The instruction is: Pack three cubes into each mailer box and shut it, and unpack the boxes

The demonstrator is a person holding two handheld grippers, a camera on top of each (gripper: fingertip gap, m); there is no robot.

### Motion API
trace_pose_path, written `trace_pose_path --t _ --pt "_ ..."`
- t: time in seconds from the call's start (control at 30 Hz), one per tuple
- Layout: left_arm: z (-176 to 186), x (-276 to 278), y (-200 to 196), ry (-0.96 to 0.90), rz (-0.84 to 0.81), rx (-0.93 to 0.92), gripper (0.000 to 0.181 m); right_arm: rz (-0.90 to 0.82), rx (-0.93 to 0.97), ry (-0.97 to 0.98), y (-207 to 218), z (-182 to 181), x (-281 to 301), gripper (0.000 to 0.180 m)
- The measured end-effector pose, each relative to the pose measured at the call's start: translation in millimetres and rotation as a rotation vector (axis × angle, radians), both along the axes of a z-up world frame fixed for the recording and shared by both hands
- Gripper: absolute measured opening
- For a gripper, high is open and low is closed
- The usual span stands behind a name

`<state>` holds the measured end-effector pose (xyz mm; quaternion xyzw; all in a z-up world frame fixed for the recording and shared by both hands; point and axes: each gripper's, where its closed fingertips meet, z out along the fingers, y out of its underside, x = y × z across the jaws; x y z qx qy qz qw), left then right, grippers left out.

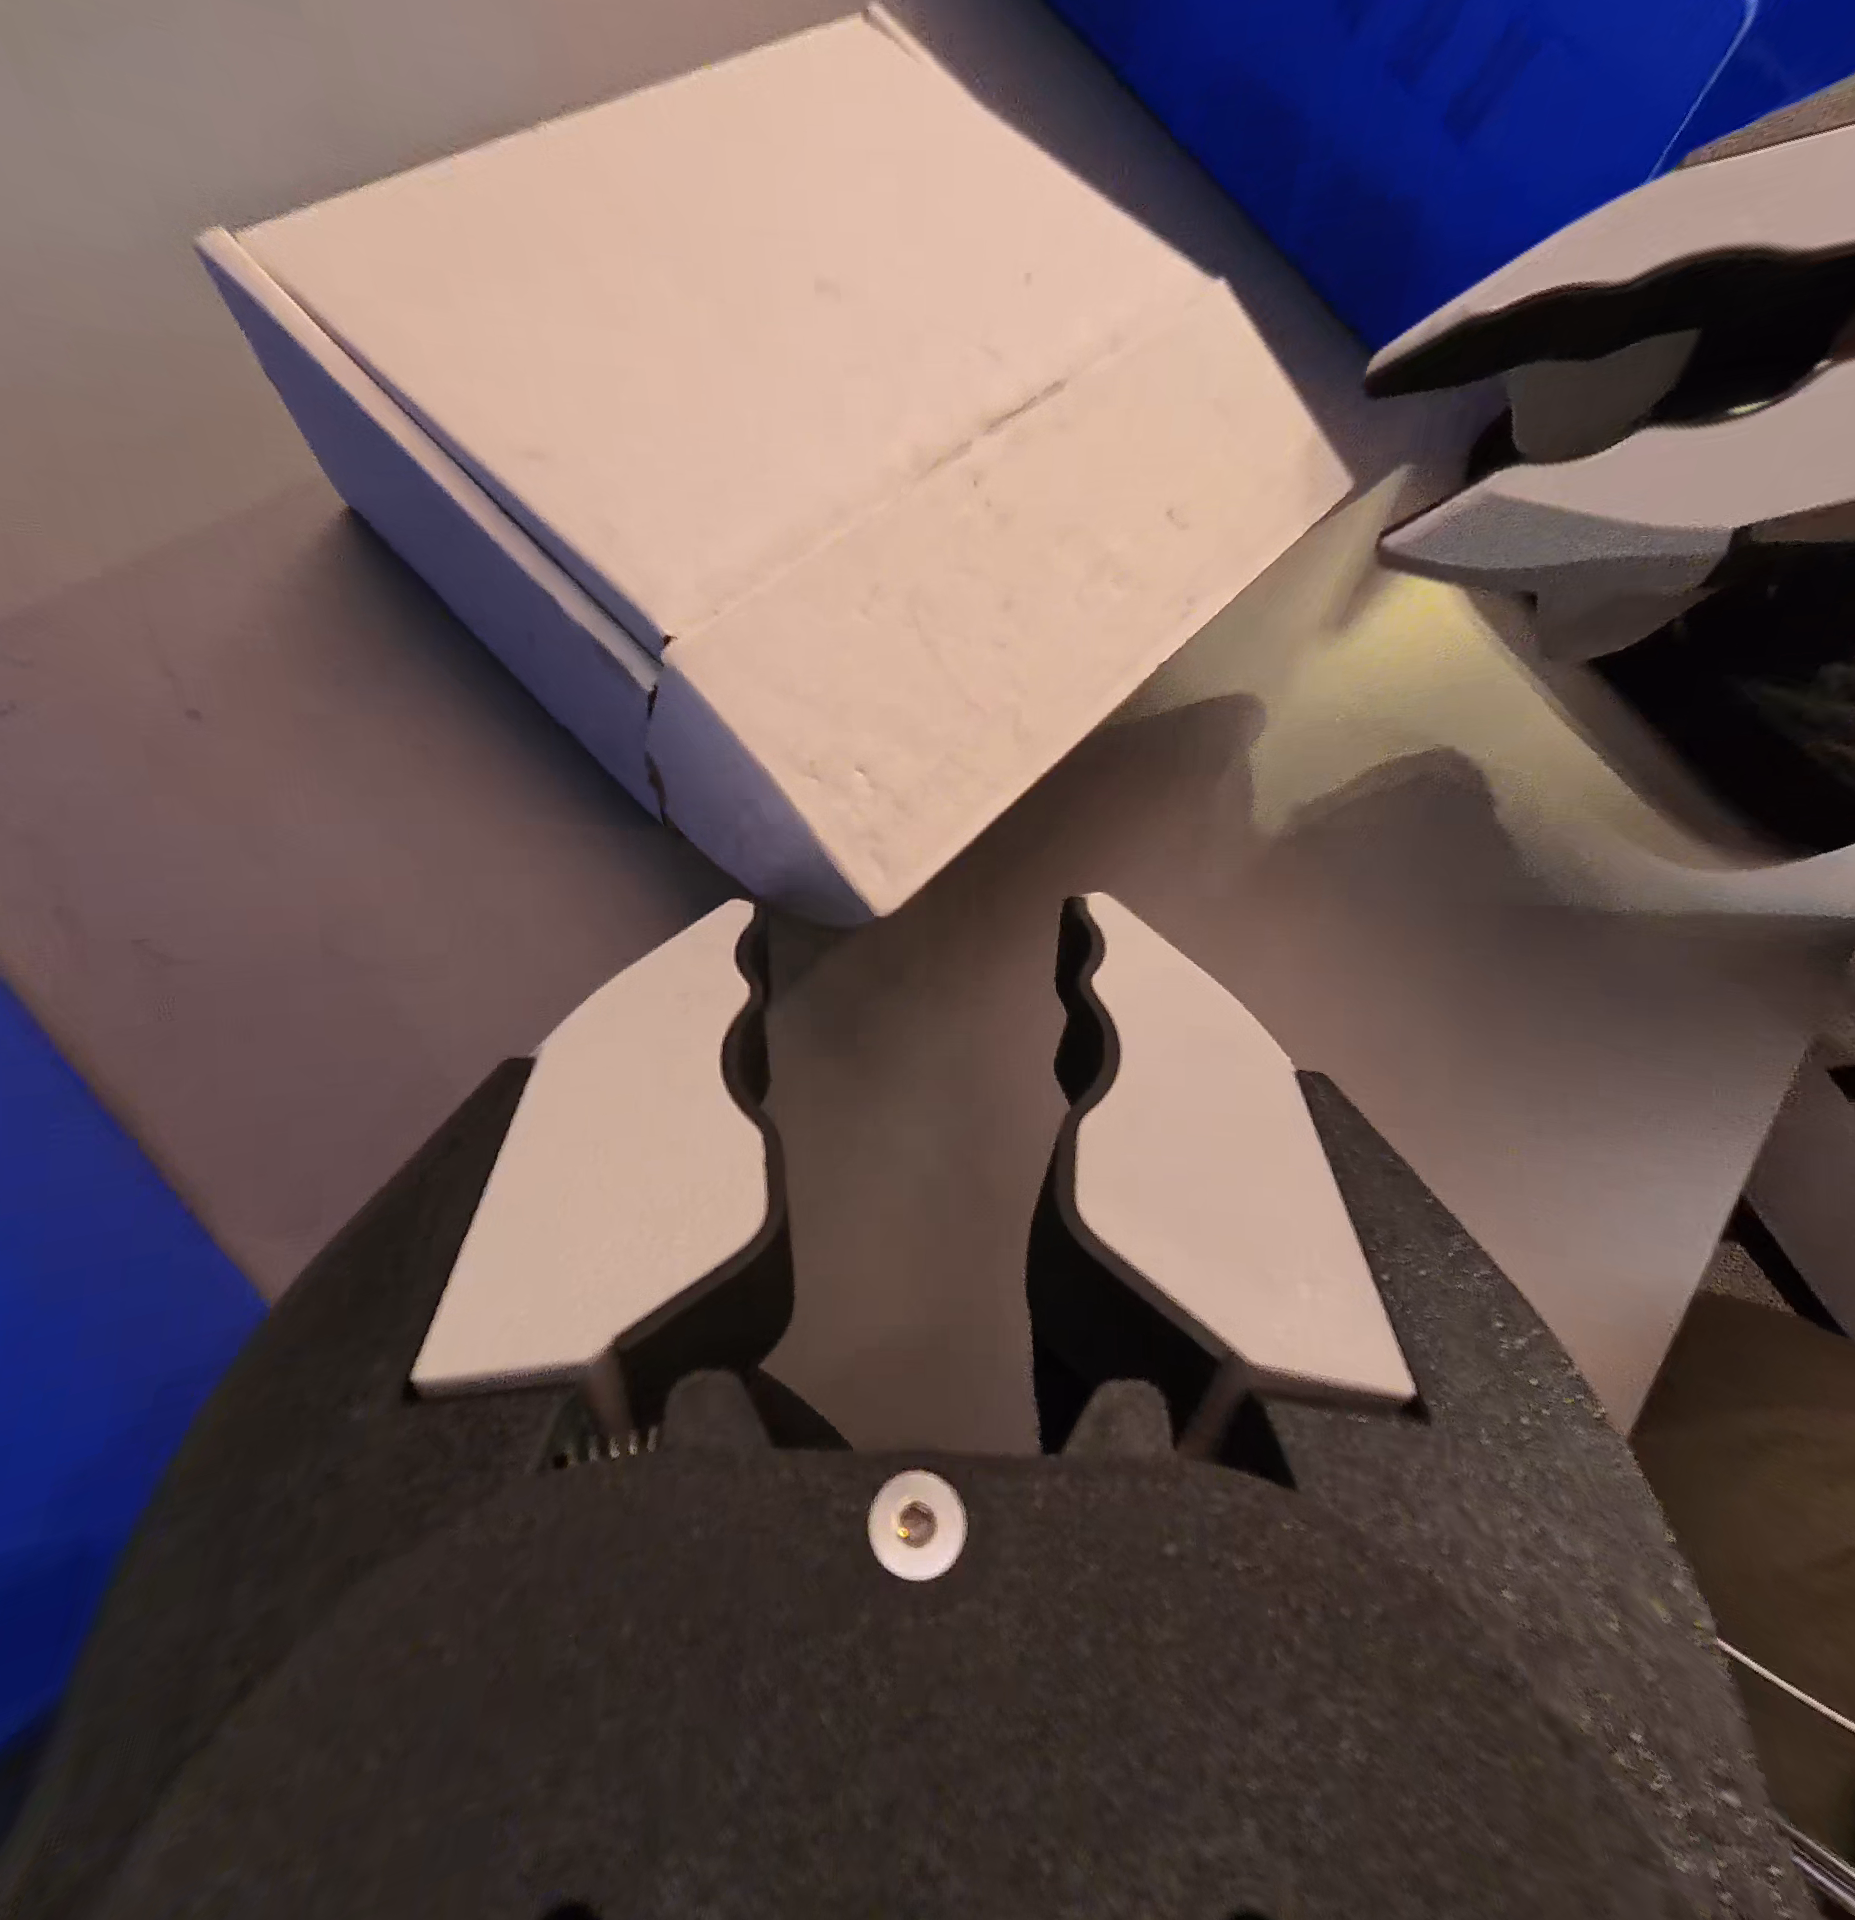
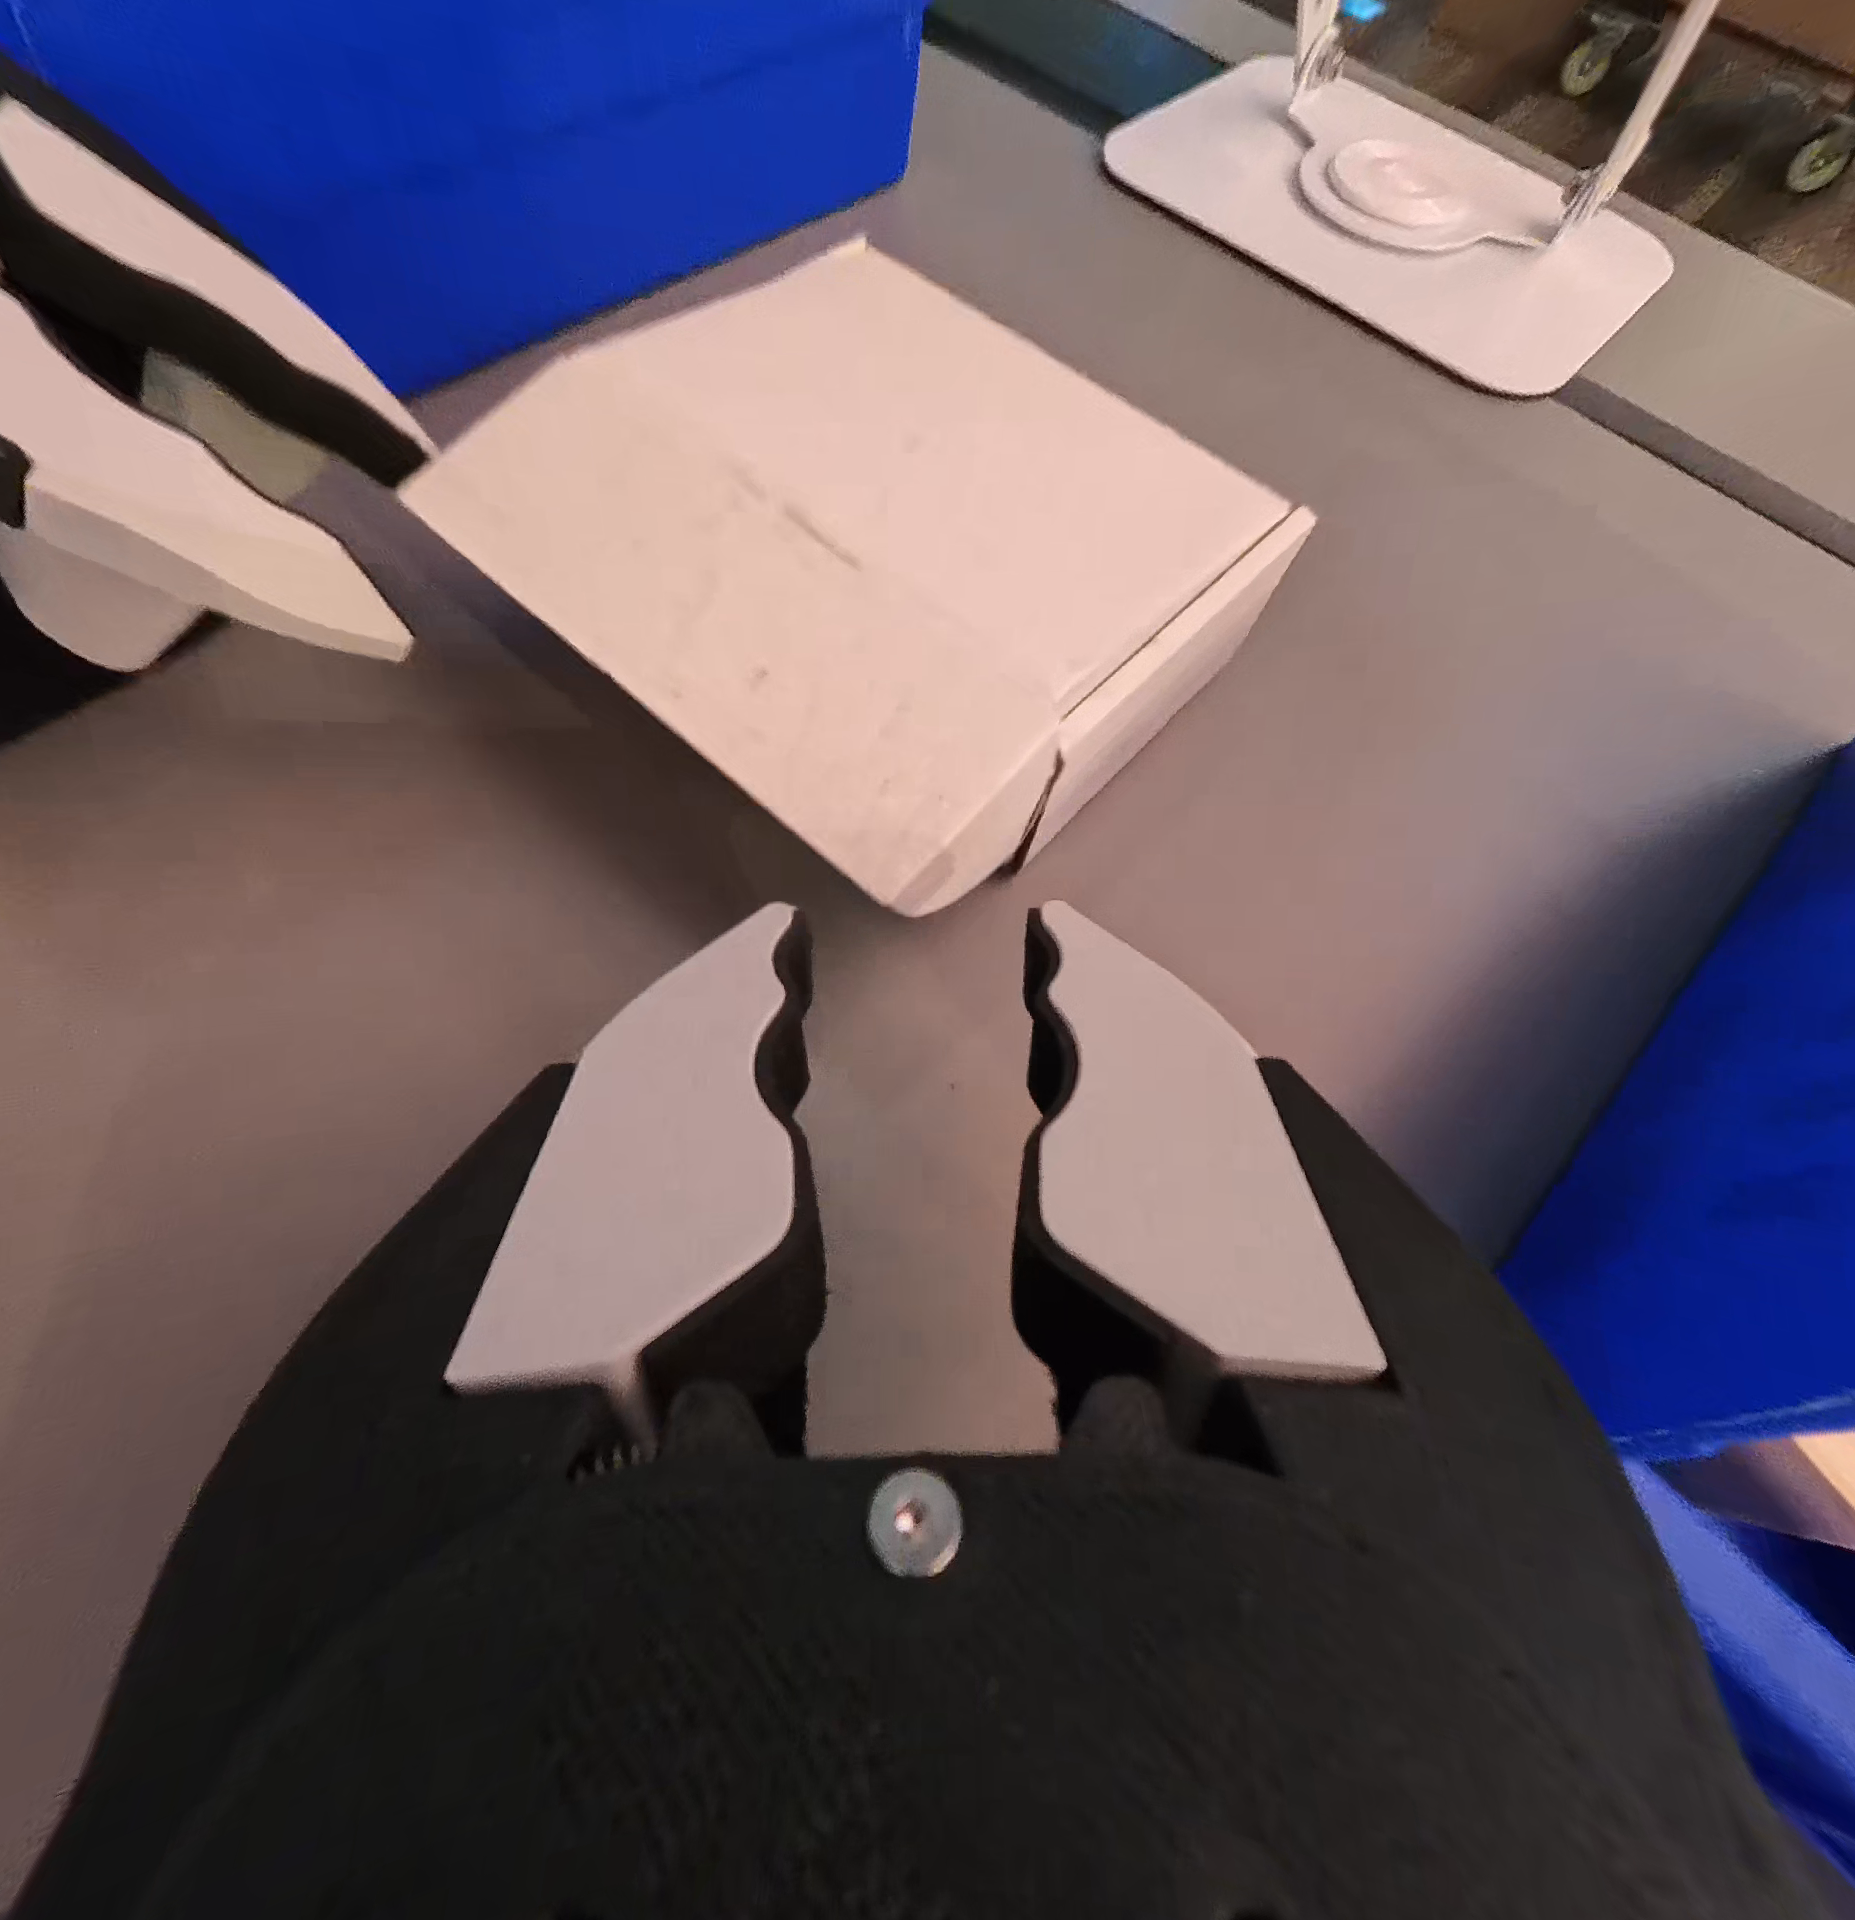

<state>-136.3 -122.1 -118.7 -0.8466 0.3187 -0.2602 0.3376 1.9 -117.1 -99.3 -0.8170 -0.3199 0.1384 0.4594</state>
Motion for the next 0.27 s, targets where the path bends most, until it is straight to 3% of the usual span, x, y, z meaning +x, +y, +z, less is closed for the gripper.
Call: trace_pose_path --t 0.03,0.17,0.27 --pt "5.4 -0.7 -1.3 -0.013 0.005 0.01 0.054 0.003 -0.004 0.032 0.4 5.3 -0.4 0.04" --pt "28.8 3.0 2.6 -0.094 0.037 0.058 0.063 -0.05 -0.069 0.178 9.5 13.2 -4.1 0.045" --pt "26.5 1.8 16.5 -0.083 0.089 0.067 0.069 -0.13 -0.125 0.275 20.4 9.1 -6.7 0.046"
